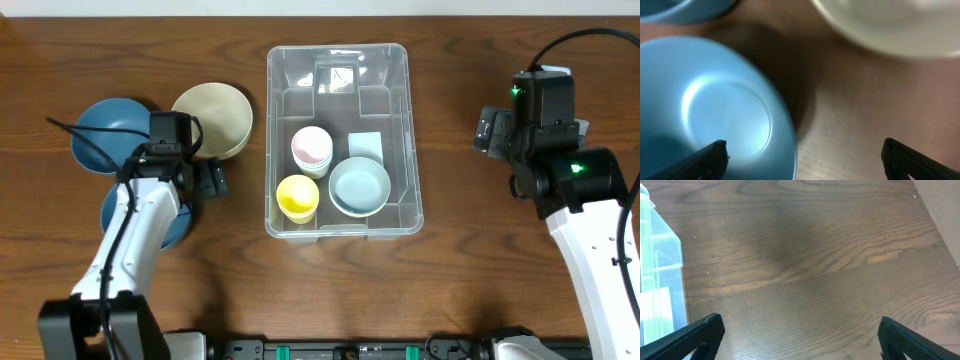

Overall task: Pack container
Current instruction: 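Lower the left gripper onto the front blue bowl rim and close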

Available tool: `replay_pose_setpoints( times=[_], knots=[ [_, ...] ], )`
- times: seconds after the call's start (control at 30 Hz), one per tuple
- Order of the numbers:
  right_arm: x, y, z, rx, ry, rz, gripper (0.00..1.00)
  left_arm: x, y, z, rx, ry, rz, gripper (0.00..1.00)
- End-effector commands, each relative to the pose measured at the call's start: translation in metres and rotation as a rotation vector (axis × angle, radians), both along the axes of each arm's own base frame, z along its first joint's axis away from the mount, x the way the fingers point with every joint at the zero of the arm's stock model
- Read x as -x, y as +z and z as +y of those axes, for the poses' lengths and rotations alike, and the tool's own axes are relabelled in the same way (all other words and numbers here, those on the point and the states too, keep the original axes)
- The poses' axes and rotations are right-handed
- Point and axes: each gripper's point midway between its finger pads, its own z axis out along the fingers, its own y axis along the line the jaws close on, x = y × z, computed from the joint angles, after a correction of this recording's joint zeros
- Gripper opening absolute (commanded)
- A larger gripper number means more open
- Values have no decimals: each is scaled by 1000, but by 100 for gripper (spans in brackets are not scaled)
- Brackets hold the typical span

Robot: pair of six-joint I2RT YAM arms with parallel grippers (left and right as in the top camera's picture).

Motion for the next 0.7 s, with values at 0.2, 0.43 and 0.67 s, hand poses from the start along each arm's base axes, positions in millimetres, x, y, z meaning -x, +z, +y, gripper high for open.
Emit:
replay_pose_setpoints(
  times=[0.2,0.43,0.67],
  knots=[
    [0,9,-4,-1,-19,-26,99,-7,-6,2,-14,7,-9,98],
    [0,9,-4,-1,-19,-26,99,20,-19,1,2,54,92,98],
    [0,9,-4,-1,-19,-26,99,24,-27,14,-60,104,80,98]
  ],
)
